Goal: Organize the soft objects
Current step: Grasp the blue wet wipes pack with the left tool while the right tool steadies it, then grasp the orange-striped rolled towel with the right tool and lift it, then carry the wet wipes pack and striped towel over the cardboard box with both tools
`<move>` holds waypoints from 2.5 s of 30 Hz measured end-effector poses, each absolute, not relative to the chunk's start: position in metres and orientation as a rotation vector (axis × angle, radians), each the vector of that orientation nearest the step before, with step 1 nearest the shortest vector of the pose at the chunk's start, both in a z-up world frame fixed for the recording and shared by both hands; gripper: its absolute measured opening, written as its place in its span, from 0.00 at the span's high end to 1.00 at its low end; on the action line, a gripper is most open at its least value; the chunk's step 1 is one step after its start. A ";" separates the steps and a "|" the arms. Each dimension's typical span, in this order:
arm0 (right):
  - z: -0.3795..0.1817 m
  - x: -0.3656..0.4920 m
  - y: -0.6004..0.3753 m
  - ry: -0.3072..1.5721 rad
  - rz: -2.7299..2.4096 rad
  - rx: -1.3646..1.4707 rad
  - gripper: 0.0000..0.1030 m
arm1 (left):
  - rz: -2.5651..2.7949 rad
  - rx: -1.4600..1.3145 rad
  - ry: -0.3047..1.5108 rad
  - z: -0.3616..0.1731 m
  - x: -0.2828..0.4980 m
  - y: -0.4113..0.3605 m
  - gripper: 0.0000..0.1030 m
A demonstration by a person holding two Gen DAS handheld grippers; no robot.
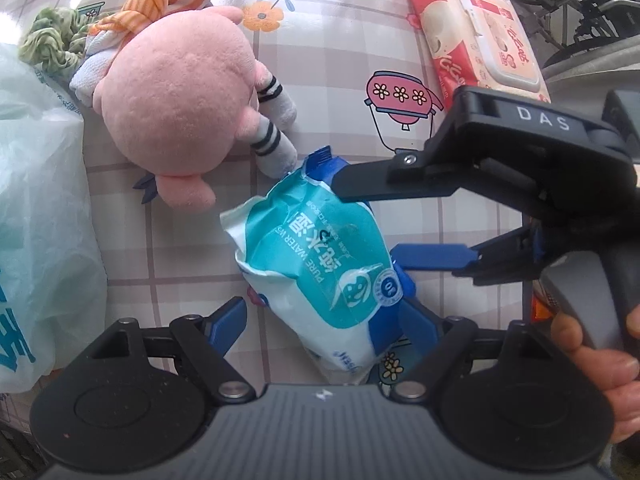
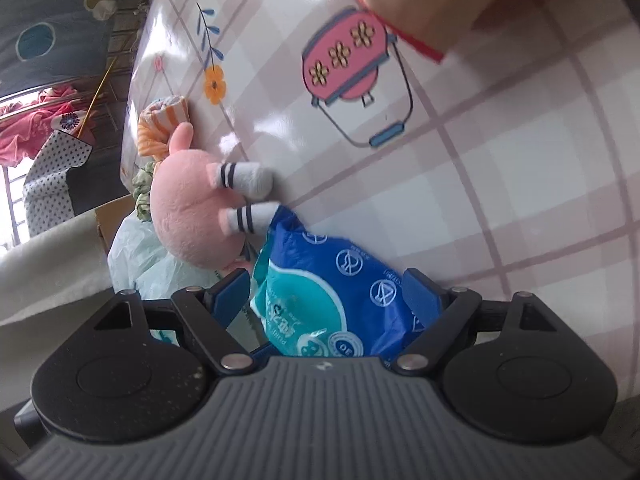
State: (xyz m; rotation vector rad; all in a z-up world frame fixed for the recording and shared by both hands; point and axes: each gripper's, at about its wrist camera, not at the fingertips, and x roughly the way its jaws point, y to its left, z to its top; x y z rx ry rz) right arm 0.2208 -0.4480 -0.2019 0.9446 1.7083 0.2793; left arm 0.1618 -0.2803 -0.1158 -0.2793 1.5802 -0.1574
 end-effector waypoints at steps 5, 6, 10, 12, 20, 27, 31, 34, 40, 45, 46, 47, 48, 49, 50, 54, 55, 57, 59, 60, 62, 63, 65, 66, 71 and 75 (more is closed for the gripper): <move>-0.210 0.211 -0.441 1.788 0.355 1.051 0.13 | -0.151 -0.288 1.581 -0.116 0.157 -0.273 0.15; -0.208 0.211 -0.442 1.775 0.345 1.036 0.13 | -0.147 -0.282 1.578 -0.116 0.156 -0.271 0.15; -0.207 0.221 -0.452 1.707 0.296 1.045 0.11 | -0.136 -0.266 1.575 -0.119 0.157 -0.268 0.15; -0.210 0.225 -0.451 1.701 0.288 1.065 0.11 | -0.141 -0.245 1.575 -0.121 0.159 -0.272 0.15; -0.208 0.231 -0.436 1.726 0.390 1.081 0.08 | -0.142 -0.120 1.551 -0.128 0.170 -0.294 0.15; -0.175 0.264 -0.433 1.662 0.463 0.842 0.07 | -0.115 -0.142 1.545 -0.135 0.163 -0.293 0.28; -0.156 0.292 -0.416 1.619 0.537 0.725 0.06 | -0.100 -0.177 1.531 -0.130 0.154 -0.284 0.33; -0.145 0.314 -0.400 1.582 0.570 0.691 0.06 | -0.073 -0.199 1.532 -0.129 0.145 -0.277 0.35; -0.146 0.359 -0.349 1.557 0.586 0.738 0.06 | -0.023 -0.255 1.540 -0.129 0.129 -0.260 0.35; -0.168 0.387 -0.308 1.615 0.522 0.742 0.08 | -0.006 -0.293 1.535 -0.127 0.127 -0.248 0.35; -0.173 0.391 -0.302 1.632 0.501 0.733 0.10 | -0.006 -0.299 1.534 -0.127 0.127 -0.247 0.35; -0.177 0.393 -0.295 1.645 0.488 0.727 0.12 | -0.008 -0.302 1.533 -0.127 0.127 -0.247 0.35; -0.181 0.395 -0.289 1.655 0.481 0.717 0.13 | -0.009 -0.304 1.532 -0.126 0.126 -0.246 0.35; -0.183 0.397 -0.284 1.664 0.470 0.699 0.17 | -0.011 -0.304 1.531 -0.127 0.127 -0.247 0.35; -0.185 0.398 -0.278 1.675 0.459 0.678 0.20 | -0.014 -0.304 1.530 -0.130 0.128 -0.249 0.35; -0.191 0.399 -0.260 1.699 0.433 0.602 0.28 | -0.030 -0.315 1.530 -0.128 0.127 -0.246 0.35; -0.192 0.399 -0.256 1.700 0.429 0.586 0.31 | -0.034 -0.318 1.530 -0.129 0.127 -0.245 0.35; -0.193 0.397 -0.251 1.701 0.421 0.557 0.37 | -0.040 -0.319 1.529 -0.129 0.127 -0.246 0.35; -0.192 0.398 -0.247 1.691 0.422 0.539 0.52 | -0.045 -0.316 1.528 -0.128 0.127 -0.246 0.35; -0.192 0.399 -0.248 1.685 0.418 0.534 0.54 | -0.047 -0.316 1.528 -0.128 0.127 -0.246 0.35; -0.192 0.399 -0.250 1.677 0.410 0.558 0.57 | -0.052 -0.315 1.528 -0.129 0.127 -0.245 0.36; -0.192 0.399 -0.251 1.672 0.407 0.567 0.58 | -0.055 -0.314 1.528 -0.128 0.127 -0.245 0.36; -0.191 0.398 -0.256 1.655 0.408 0.588 0.61 | -0.060 -0.311 1.527 -0.128 0.128 -0.244 0.37; -0.190 0.397 -0.259 1.644 0.406 0.602 0.61 | -0.062 -0.307 1.526 -0.128 0.128 -0.243 0.38; -0.171 0.394 -0.287 1.570 0.418 0.687 0.61 | -0.087 -0.257 1.506 -0.123 0.123 -0.244 0.39; -0.152 0.384 -0.316 1.506 0.422 0.745 0.61 | -0.115 -0.238 1.474 -0.111 0.116 -0.246 0.39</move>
